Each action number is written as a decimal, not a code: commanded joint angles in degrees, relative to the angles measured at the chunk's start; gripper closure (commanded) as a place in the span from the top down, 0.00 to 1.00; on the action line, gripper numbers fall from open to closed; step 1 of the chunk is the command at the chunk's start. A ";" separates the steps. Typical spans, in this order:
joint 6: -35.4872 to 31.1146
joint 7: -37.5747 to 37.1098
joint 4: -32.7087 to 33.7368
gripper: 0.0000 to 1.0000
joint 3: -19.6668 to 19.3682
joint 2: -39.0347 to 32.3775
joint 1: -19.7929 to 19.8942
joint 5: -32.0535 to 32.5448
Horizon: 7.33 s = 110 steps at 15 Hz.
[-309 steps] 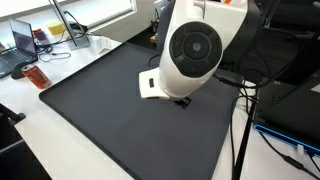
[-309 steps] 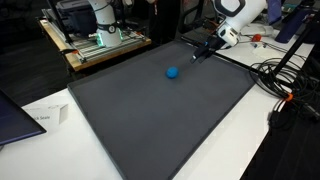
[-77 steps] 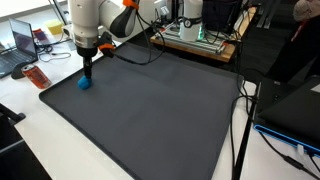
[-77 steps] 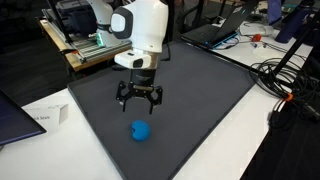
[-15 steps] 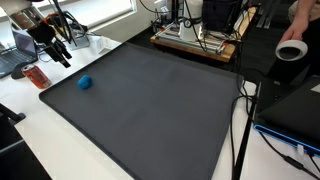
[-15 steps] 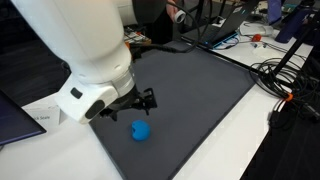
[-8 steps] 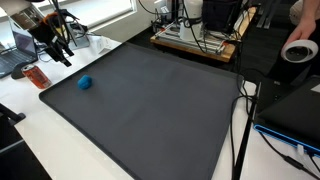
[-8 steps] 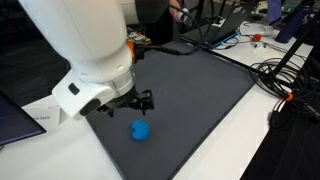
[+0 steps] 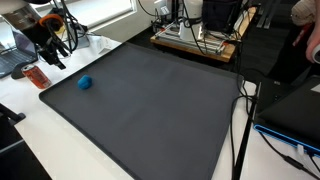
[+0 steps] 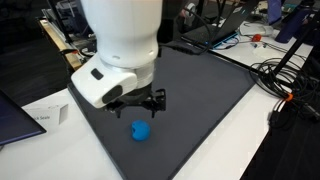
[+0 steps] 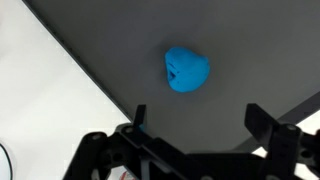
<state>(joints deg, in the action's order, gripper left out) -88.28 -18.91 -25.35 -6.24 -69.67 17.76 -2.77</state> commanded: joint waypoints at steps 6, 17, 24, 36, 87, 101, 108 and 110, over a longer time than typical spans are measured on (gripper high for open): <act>-4.05 -1.46 -0.81 1.00 -3.74 -0.65 -5.77 7.05; -7.79 -4.56 -1.01 1.00 -5.91 -5.48 -8.62 10.16; -8.18 -4.81 -0.97 1.00 -7.08 -7.83 -9.32 11.66; -7.24 -4.55 -1.29 1.00 -7.81 -10.91 -9.66 12.73; -21.63 6.10 -0.61 0.00 2.25 -4.39 -10.03 5.12; 1.98 21.69 -0.75 0.00 2.77 -5.40 -15.85 7.60; 14.83 22.24 -0.85 0.00 2.57 -4.13 -16.60 8.48; 17.77 21.23 -0.66 0.00 2.60 -3.59 -16.52 8.26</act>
<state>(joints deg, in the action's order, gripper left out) -75.19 3.02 -26.06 -3.73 -74.90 1.26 5.98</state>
